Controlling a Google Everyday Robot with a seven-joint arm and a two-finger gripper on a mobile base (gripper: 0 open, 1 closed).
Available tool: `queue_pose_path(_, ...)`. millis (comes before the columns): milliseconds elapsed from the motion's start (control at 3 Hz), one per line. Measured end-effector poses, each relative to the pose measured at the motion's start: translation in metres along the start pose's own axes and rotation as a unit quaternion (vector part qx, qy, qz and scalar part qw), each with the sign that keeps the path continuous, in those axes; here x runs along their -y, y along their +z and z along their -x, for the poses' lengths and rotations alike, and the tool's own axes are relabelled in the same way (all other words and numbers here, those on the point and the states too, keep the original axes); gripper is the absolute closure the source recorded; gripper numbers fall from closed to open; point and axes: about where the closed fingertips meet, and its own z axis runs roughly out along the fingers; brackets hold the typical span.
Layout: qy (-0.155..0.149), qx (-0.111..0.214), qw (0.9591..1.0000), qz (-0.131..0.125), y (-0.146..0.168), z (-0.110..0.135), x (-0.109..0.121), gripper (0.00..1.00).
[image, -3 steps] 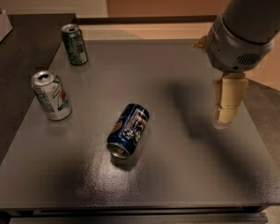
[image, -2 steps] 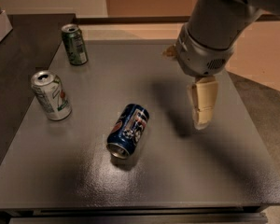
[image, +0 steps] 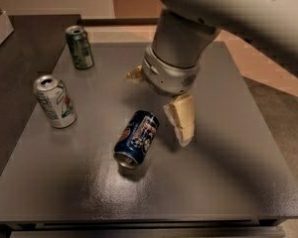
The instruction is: Place pepsi can upright
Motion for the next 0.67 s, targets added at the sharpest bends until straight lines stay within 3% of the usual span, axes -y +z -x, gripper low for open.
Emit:
queue_pose_path(333, -0.090, 0.006, 0.9959, 0.013, 0.013, 0.034, -0.010, 0.00)
queue_pose_path(667, -0.168, 0.011, 0.9850, 0.037, 0.029, 0.058, -0.023, 0.00)
